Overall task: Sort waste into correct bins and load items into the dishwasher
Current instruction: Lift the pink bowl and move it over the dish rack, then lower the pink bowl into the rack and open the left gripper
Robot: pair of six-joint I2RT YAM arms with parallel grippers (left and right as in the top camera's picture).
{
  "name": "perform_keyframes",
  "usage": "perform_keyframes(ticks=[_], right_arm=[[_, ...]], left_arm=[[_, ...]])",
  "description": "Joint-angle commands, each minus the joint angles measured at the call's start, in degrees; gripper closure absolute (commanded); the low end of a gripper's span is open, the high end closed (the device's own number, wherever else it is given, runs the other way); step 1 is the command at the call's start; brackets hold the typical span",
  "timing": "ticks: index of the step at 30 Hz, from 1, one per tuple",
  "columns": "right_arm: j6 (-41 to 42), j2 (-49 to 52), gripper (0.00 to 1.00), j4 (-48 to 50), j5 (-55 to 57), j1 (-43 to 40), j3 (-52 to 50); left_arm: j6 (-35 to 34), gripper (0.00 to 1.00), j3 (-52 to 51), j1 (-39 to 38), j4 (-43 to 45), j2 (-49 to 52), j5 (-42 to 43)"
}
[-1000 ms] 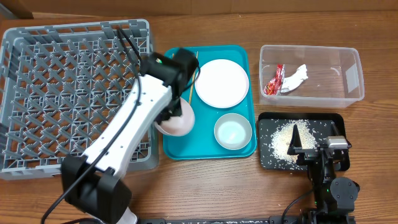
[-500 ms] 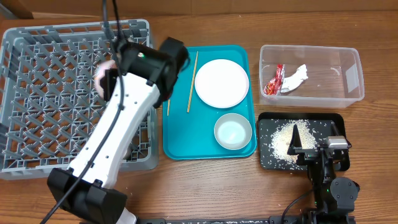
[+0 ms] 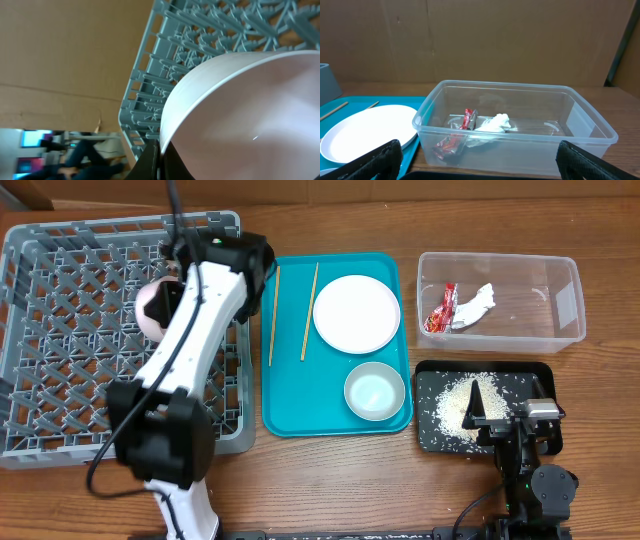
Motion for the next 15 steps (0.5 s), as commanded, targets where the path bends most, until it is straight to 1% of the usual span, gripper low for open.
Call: perform_keyframes(ticks=[1,3,7,10,12,15], right_arm=[[-0.3,-0.7,0.0,0.2,0.5,-0.3,-0.6],[-0.2,-0.7,0.0,0.2,0.5,-0.3,-0.6],[-0.2,-0.7,0.0,0.2,0.5,-0.3,-0.6],[-0.2,-0.7,0.0,0.2,0.5,-0.3,-0.6],[-0.3,-0.7,0.0,0.2,0.5,-0.3,-0.6],[-0.2,-0.7,0.0,0.2,0.5,-0.3,-0.6]], left_arm=[[-2.0,0.96,0.4,-0.4,-0.6,2.8,-3.1],[-2.1,0.96,0.4,-0.4,-0.9,3.7,-2.6],[-5.1,0.96,0.4,-0.5,-3.4,3.6,-2.5],[-5.3,0.96,0.4,-0.7,-4.1,3.5,-2.3],[-4.2,0.96,0.4,-0.6,-4.1,3.5,-2.4],[-4.2,0.96,0.4,-0.5,-4.1,3.5,-3.8]])
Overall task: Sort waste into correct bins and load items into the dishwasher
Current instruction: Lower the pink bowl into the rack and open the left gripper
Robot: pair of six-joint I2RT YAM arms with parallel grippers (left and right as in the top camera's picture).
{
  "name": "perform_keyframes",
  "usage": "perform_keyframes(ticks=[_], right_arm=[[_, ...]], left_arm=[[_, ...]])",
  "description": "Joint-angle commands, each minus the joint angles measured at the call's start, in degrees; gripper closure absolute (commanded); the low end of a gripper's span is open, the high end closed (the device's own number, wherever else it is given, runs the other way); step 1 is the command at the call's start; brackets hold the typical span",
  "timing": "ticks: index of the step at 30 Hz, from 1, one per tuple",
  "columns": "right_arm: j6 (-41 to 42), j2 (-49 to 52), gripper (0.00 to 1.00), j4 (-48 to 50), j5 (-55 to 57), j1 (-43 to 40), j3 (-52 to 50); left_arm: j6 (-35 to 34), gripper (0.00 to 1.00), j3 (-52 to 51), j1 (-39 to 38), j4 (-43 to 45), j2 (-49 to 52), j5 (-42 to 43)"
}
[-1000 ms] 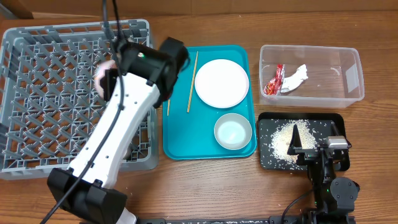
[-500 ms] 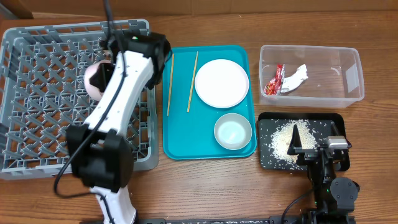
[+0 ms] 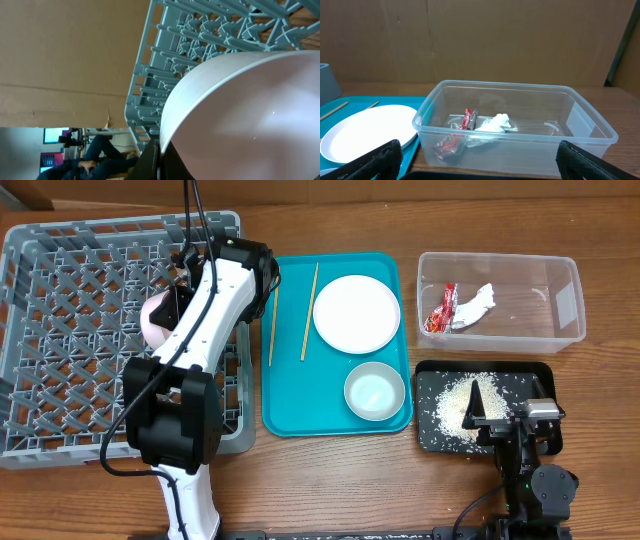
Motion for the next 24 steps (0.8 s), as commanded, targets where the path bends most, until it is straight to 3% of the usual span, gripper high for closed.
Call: perform_keyframes(ticks=[1,7,20,24], right_arm=[[-0.2,-0.7,0.0,0.2,0.5,-0.3,-0.6],[-0.2,-0.7,0.0,0.2,0.5,-0.3,-0.6],[-0.2,-0.7,0.0,0.2,0.5,-0.3,-0.6],[-0.2,-0.7,0.0,0.2,0.5,-0.3,-0.6]], left_arm=[[-1.4,0.96,0.4,-0.3,-0.2,-0.3,-4.0],[-2.8,0.96,0.4,1.2,0.1,-0.3,-8.8],[-2.6,0.96,-1.9,5.3,5.2,-0.2,-4.3],[2.4,0.96,-5.4,5.0,10.2,-0.1,-4.5]])
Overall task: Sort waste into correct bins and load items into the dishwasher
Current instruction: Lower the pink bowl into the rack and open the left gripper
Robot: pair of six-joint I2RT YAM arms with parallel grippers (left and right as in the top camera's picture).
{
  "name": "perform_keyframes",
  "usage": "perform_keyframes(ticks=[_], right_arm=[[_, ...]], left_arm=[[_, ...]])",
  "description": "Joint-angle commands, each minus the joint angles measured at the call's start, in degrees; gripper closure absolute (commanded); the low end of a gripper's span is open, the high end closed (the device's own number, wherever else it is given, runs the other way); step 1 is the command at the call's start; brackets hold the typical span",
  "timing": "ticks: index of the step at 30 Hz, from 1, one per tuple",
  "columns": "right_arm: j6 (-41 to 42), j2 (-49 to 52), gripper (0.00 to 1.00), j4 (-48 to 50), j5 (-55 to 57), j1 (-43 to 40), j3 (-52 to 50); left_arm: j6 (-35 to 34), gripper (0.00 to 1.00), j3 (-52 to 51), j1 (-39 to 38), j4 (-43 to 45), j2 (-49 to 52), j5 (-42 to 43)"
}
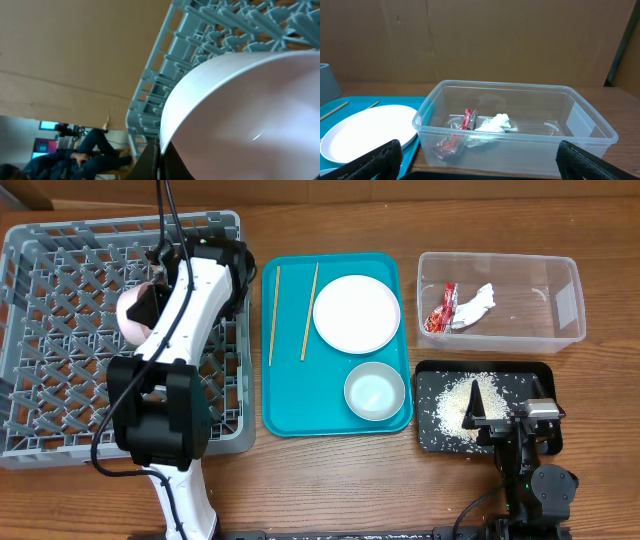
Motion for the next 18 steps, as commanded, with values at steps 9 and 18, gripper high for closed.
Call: perform_keyframes(ticks=[9,18], right_arm=[[-0.3,-0.7,0.0,0.2,0.4,-0.3,-0.6],[-0.3,-0.7,0.0,0.2,0.4,-0.3,-0.6]], left_arm=[[3.3,0.93,-3.0,-2.4,1.3,-0.3,0.3],[3.3,0.79,-1.6,-7.1,-0.3,-0.3,3.8]])
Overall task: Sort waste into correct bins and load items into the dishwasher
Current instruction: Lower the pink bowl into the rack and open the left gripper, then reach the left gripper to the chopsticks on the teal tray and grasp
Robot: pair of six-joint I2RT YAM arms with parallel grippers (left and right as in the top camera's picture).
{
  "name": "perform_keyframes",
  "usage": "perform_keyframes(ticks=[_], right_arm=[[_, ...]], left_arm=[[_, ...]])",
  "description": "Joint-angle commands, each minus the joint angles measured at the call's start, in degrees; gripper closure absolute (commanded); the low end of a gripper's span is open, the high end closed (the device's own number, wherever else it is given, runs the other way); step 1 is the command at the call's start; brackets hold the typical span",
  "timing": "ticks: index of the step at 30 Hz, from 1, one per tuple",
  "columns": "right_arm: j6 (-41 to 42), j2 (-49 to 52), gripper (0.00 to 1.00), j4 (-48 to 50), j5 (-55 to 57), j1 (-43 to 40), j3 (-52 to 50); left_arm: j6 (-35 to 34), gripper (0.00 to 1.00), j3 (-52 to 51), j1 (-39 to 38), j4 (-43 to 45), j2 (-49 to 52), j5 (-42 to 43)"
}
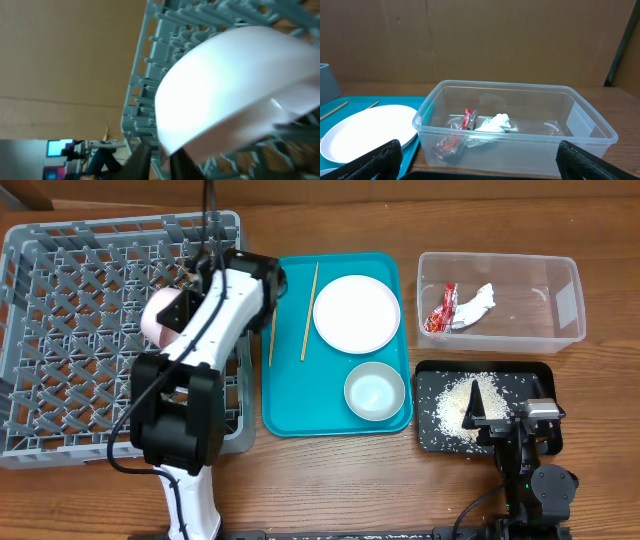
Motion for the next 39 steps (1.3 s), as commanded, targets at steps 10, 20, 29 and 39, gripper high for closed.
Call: perform_keyframes(ticks=[10,20,29,39], right_arm=[[-0.2,-0.7,0.0,0.2,0.5,-0.3,-0.6],[-0.2,-0.7,0.0,0.2,0.5,-0.3,-0.6],[-0.3,-0.7,0.0,0.2,0.5,-0.3,-0.6],[-0.2,-0.7,0.0,0.2,0.5,-0.3,-0.6]], left_arm=[[-8.5,0.58,2.8,-0.5,-8.5,-0.7,3.7],[-11.2,0.23,7.2,-0.4,-8.5,-7.1,8.7],[-5.0,0.15,16.3,-1.3,-5.9,-13.8,24.4],[23.7,0.25,17.6,-8.3,12.4,-13.8,64.2]])
